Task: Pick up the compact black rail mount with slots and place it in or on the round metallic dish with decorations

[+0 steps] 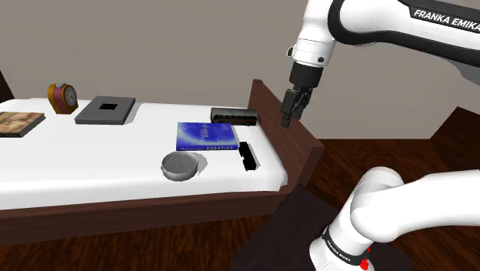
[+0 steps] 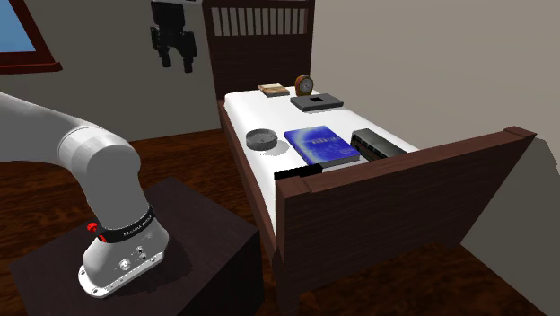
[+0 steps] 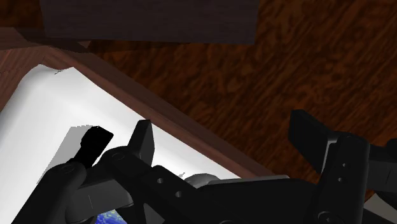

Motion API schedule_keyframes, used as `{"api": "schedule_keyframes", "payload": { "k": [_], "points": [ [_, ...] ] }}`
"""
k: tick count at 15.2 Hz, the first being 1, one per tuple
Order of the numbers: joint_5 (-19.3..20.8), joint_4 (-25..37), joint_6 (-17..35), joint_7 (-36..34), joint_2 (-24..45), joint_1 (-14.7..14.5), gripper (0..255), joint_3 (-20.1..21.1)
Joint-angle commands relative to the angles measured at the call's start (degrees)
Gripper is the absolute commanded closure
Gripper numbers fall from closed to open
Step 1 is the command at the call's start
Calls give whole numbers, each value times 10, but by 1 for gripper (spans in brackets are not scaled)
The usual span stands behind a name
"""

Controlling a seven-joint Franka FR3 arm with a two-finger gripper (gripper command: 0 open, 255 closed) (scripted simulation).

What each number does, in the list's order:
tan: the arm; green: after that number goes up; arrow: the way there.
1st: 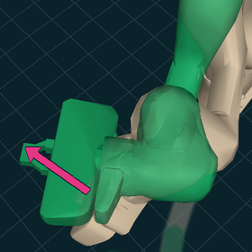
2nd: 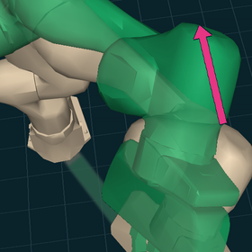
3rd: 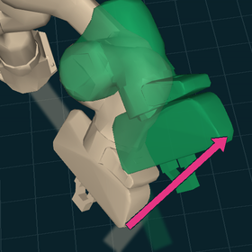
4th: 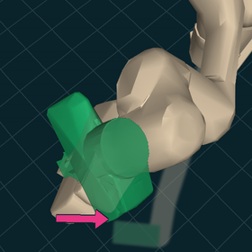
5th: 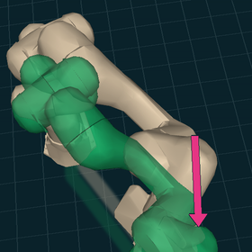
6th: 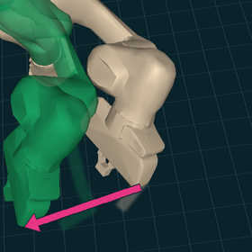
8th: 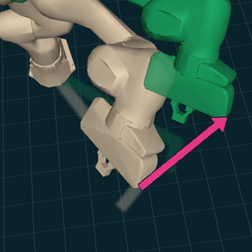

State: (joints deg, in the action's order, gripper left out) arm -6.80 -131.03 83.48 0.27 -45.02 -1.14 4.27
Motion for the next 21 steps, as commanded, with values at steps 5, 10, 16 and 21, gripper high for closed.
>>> {"api": "schedule_keyframes", "payload": {
  "k": [5, 10, 16, 21],
  "points": [
    [9, -33, 74, -8, 41, 17, 0, -2],
    [20, -60, 165, -20, 106, 38, 0, -5],
    [35, -68, 270, -37, 202, 64, 0, -12],
    [48, -57, 350, -53, 293, 84, 0, -21]
  ]
}}
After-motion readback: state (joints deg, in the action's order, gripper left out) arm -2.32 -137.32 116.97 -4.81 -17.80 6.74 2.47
